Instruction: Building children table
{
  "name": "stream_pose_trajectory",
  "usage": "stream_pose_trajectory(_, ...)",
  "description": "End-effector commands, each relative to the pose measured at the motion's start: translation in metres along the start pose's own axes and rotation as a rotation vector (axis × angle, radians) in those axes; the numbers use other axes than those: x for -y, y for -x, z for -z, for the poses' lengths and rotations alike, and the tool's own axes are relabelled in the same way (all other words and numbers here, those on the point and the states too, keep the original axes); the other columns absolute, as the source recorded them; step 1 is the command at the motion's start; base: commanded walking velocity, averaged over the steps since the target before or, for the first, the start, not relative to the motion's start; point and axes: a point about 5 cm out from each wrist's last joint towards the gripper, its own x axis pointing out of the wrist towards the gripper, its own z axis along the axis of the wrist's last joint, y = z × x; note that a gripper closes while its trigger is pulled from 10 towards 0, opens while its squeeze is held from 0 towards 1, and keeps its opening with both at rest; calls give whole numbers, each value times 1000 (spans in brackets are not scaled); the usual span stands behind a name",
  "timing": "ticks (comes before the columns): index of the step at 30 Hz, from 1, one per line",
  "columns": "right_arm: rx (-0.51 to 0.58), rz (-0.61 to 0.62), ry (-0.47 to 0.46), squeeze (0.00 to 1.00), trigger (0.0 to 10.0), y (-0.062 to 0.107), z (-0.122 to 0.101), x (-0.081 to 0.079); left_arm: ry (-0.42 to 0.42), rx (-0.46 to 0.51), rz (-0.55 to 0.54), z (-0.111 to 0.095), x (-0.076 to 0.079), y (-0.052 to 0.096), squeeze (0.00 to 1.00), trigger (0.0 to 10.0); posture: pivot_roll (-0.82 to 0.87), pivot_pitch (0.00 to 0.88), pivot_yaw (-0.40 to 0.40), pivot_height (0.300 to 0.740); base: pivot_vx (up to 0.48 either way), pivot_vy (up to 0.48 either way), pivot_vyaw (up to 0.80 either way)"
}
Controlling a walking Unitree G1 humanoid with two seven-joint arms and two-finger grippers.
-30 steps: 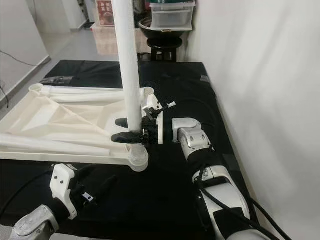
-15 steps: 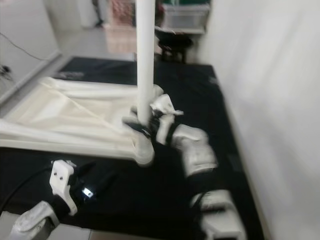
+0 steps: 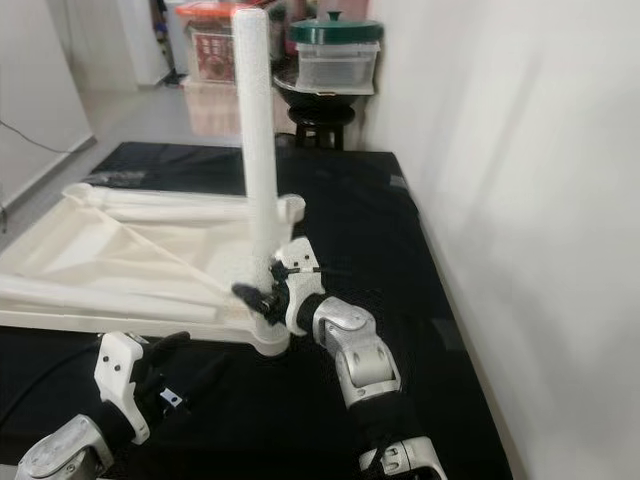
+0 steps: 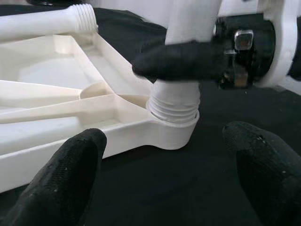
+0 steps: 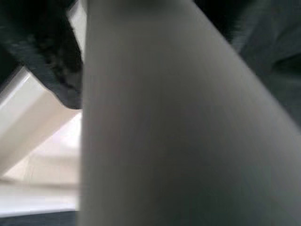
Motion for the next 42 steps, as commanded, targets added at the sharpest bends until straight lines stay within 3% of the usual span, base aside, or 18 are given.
stream_pose_trajectory(1,76,-144,59,1000,10000,-4,-25,-6,-1,-10,1,1,-1,0,0,10000,-7,13,-13,740,0,0,0)
stream_pose_trajectory(5,60,-397,185,1000,10000,2,-34,-6,3,-9,8,1,0,-2,0,10000,6,7,-20,740,0,0,0)
stream_pose_trajectory(7,53,-516,192,0,10000,3,-40,-2,4,-8,8,1,1,-3,0,10000,15,6,-23,740,0,0,0)
stream_pose_trajectory(13,29,-613,153,0,10000,-5,-50,9,1,-5,-1,1,2,-2,0,10000,30,4,-32,740,0,0,0)
stream_pose_trajectory(14,26,-627,140,0,8510,-6,-51,10,1,-5,-2,2,2,-2,0,10000,30,4,-32,740,0,0,0)
stream_pose_trajectory(15,26,-627,140,0,8510,-6,-51,10,1,-5,-2,2,2,-2,0,10000,30,4,-32,740,0,0,0)
stream_pose_trajectory(16,18,-638,133,0,3451,-7,-50,11,1,-5,-1,1,2,-2,0,10000,33,7,-27,740,0,0,0)
stream_pose_trajectory(17,1,-657,131,0,0,-6,-49,13,2,-5,-1,1,2,-2,0,10000,34,10,-27,740,0,0,0)
stream_pose_trajectory(31,28,-566,146,0,0,10,-40,35,7,-6,2,0,4,0,0,10000,22,30,-18,740,0,0,0)
stream_pose_trajectory(32,33,-524,143,0,0,13,-38,39,7,-6,3,0,3,1,0,10000,7,37,-13,740,0,0,0)
stream_pose_trajectory(33,12,-353,137,0,0,18,-27,44,10,-5,7,-1,3,2,0,10000,-2,42,-11,740,0,0,0)
stream_pose_trajectory(35,1,-284,139,0,0,18,-22,45,11,-5,8,-1,2,3,0,10000,-2,42,-11,740,0,0,0)
stream_pose_trajectory(36,-5,54,100,0,0,11,-13,51,11,-6,9,-1,2,4,0,10000,-9,48,-12,740,0,0,0)
stream_pose_trajectory(37,-5,54,100,0,0,11,-13,51,11,-6,9,-1,2,4,0,10000,-9,48,-12,740,0,0,0)
stream_pose_trajectory(38,-15,299,73,0,0,9,-7,55,10,-7,9,-2,1,5,0,10000,-11,51,-12,740,0,0,0)
stream_pose_trajectory(40,-32,377,26,0,0,14,18,19,9,-8,8,-2,-1,6,0,10000,-13,57,3,740,0,0,0)
stream_pose_trajectory(41,-39,287,41,0,0,12,21,7,7,-10,7,-2,-1,6,0,10000,-29,44,14,740,0,0,0)
stream_pose_trajectory(42,-39,287,41,0,0,12,21,7,7,-10,7,-2,-1,6,0,10000,-29,44,14,740,0,0,0)
